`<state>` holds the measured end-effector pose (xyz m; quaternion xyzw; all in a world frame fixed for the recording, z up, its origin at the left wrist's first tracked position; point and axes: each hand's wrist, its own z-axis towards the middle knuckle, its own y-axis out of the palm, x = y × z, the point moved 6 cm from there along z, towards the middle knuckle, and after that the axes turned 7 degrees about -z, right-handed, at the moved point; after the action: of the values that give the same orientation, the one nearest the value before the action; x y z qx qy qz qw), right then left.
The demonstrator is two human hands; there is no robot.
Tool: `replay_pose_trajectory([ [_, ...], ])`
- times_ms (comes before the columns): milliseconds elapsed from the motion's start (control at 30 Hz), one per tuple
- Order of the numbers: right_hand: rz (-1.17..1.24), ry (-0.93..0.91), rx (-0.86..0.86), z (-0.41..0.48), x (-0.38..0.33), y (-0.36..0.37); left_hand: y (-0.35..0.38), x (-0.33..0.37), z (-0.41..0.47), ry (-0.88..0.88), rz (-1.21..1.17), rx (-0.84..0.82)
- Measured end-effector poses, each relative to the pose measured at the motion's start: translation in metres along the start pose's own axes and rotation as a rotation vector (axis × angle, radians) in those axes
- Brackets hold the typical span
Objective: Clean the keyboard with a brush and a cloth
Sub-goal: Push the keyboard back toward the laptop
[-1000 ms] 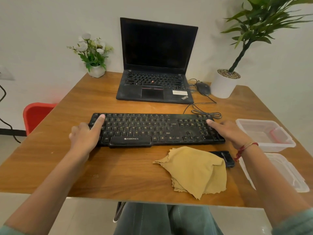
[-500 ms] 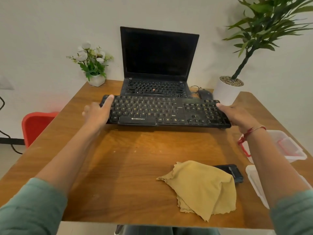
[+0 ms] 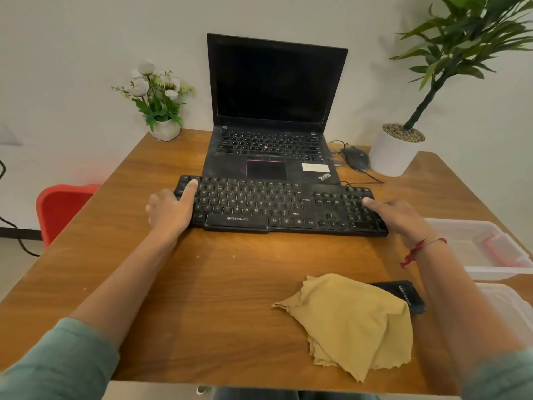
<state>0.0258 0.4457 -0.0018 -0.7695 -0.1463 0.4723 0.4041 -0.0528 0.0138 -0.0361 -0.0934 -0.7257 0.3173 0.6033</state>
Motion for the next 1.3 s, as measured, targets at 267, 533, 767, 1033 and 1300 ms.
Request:
replay_pose_trajectory([
  [267,0.1,0.038,0.065,0.009,0.001,-0.001,0.009,0.006,0.0,0.022,0.095,-0.001],
  [533,0.168,0.033,0.081,0.012,-0.001,0.002,0.011,0.005,-0.007,0.067,0.201,-0.02],
  [767,0.112,-0.015,0.061,0.002,-0.002,0.0,0.005,0.004,-0.009,0.048,0.076,-0.044],
  [1033,0.05,0.006,0.054,0.004,0.002,0.006,0.01,-0.005,-0.017,0.074,0.041,-0.065],
  [1300,0.084,-0.012,0.035,0.006,0.003,0.01,0.01,-0.005,-0.016,0.046,0.018,-0.058],
])
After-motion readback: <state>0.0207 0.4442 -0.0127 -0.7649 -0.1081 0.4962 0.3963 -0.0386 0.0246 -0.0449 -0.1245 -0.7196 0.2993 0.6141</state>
